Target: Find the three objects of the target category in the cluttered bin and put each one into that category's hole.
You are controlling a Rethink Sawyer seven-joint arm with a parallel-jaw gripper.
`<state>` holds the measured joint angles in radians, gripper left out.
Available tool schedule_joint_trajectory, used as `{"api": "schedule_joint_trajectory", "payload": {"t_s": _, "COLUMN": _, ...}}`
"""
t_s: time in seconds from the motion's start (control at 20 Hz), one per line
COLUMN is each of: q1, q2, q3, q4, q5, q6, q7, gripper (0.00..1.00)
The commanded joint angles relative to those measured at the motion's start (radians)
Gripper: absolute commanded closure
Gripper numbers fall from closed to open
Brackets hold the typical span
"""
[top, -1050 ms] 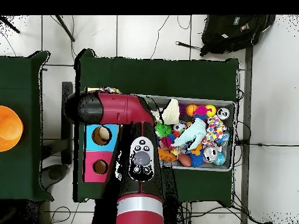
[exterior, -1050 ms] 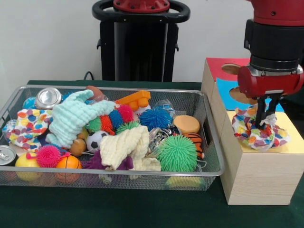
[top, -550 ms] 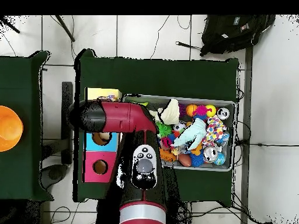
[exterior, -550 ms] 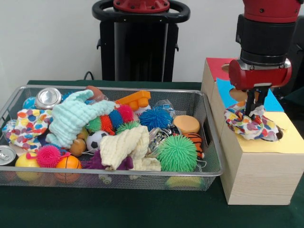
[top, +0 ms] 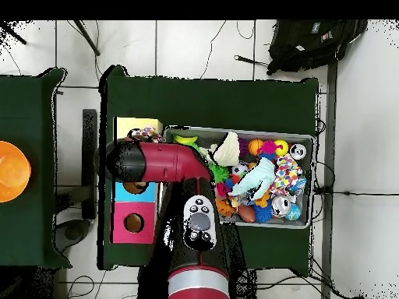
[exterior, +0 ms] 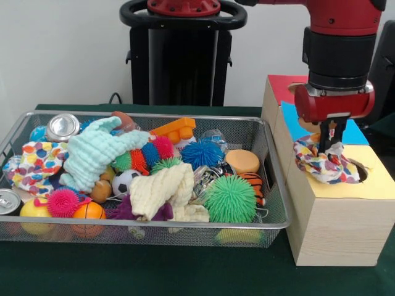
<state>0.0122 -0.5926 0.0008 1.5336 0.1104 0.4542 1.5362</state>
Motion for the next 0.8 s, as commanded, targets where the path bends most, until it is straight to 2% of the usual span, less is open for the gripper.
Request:
{"api": "schedule_joint_trajectory", "payload": {"t_s": 0.05, "q1": -0.028, "q2": 0.041, "q3": 0.131, "q4": 0.154, "q5": -0.017, "q6": -0.075, "q7": 0.123, "gripper": 1.0}}
{"api": "schedule_joint_trajectory", "payload": {"t_s": 0.8, "q1": 0.029, "q2": 0.043, "q3": 0.133, "q4": 0.187, "q5": 0.031, "q6": -0.123, "q7": 0.211, "gripper": 1.0}}
